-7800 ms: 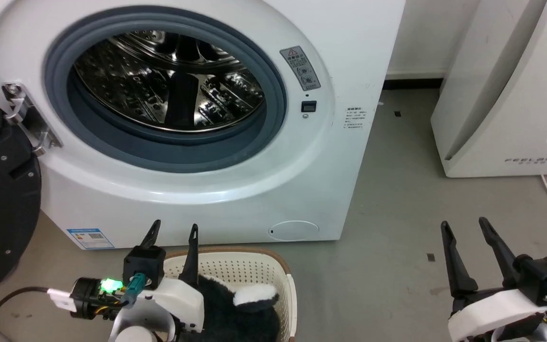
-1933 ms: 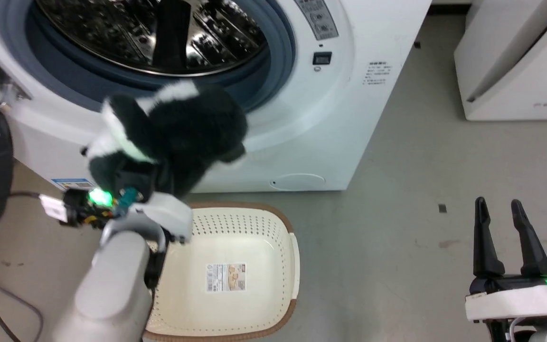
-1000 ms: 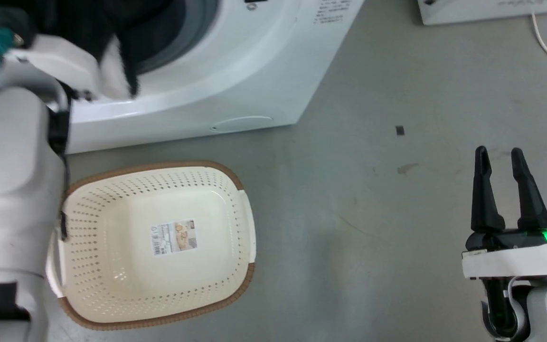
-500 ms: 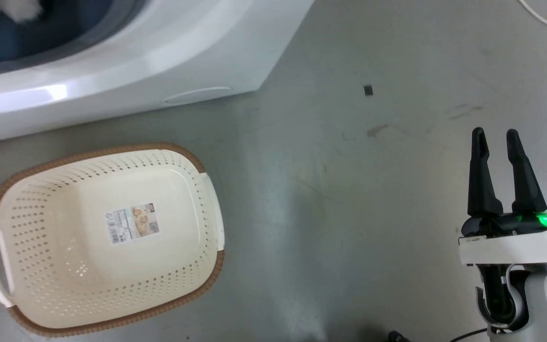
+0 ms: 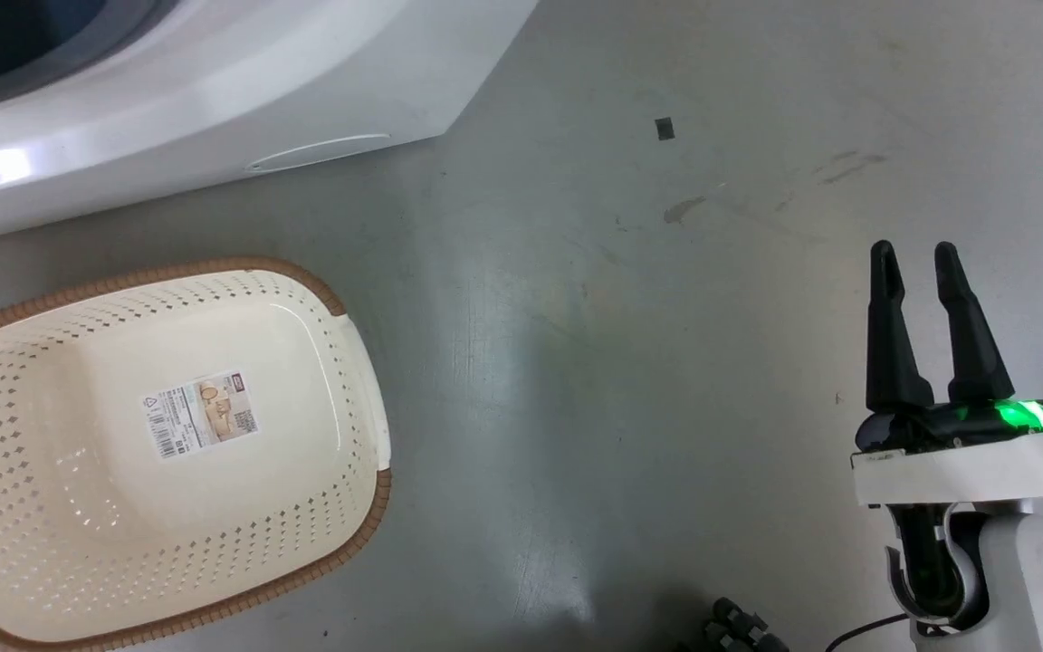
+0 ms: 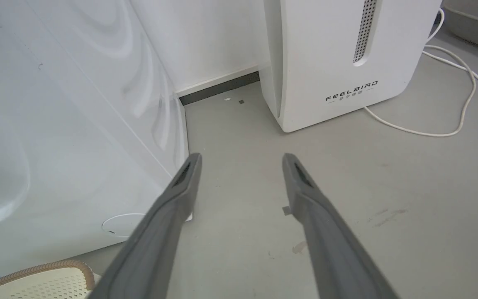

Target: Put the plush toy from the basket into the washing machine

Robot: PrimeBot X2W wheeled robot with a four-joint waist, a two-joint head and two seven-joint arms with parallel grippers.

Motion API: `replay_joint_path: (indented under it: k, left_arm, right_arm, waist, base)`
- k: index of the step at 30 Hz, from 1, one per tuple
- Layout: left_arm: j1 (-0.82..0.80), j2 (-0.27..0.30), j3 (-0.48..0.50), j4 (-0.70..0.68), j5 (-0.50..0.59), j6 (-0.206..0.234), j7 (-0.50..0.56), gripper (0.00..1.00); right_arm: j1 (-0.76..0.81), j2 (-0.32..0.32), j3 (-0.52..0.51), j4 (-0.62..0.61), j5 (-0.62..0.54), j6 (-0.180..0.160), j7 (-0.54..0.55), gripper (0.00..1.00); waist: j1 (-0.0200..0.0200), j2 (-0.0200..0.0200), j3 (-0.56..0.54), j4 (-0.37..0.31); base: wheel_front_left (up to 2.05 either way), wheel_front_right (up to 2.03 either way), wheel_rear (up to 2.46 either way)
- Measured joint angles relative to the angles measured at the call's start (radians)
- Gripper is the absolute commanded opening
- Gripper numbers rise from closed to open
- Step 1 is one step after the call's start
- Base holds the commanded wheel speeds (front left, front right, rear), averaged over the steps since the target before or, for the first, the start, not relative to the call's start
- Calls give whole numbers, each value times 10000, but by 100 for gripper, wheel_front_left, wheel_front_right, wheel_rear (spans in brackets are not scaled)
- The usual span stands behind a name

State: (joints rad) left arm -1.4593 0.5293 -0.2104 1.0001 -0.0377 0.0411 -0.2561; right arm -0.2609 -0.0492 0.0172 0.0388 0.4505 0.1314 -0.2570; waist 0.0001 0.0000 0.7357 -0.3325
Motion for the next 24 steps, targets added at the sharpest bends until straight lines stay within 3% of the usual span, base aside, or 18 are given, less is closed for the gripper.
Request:
replay_joint_path:
  k: [1,2,12,24]
  left_arm:
    - [-4,144,-31,136,2,54,0,16]
    - [-5,178,-73,10,36,157,2,100]
    - [-25,75,-50,1093,-305,-119,0,100]
    - [608,-600,215,1969,-1034,-351,-2,100]
  right_arm:
    - [1,0,77,-6,15,0,0,100]
    - [1,0,75,-13,17,0,0,100]
    - [2,0,56,48,-35,0,0,100]
    - [21,0,17,299,-255,0,-2,100]
  waist:
    - [0,0,47,-66]
    - [0,0,76,-66]
    - [0,0,-193,171]
    - [-1,0,-962,488]
  base:
    - [0,0,0]
    - [0,0,0]
    - [0,0,0]
    - [0,0,0]
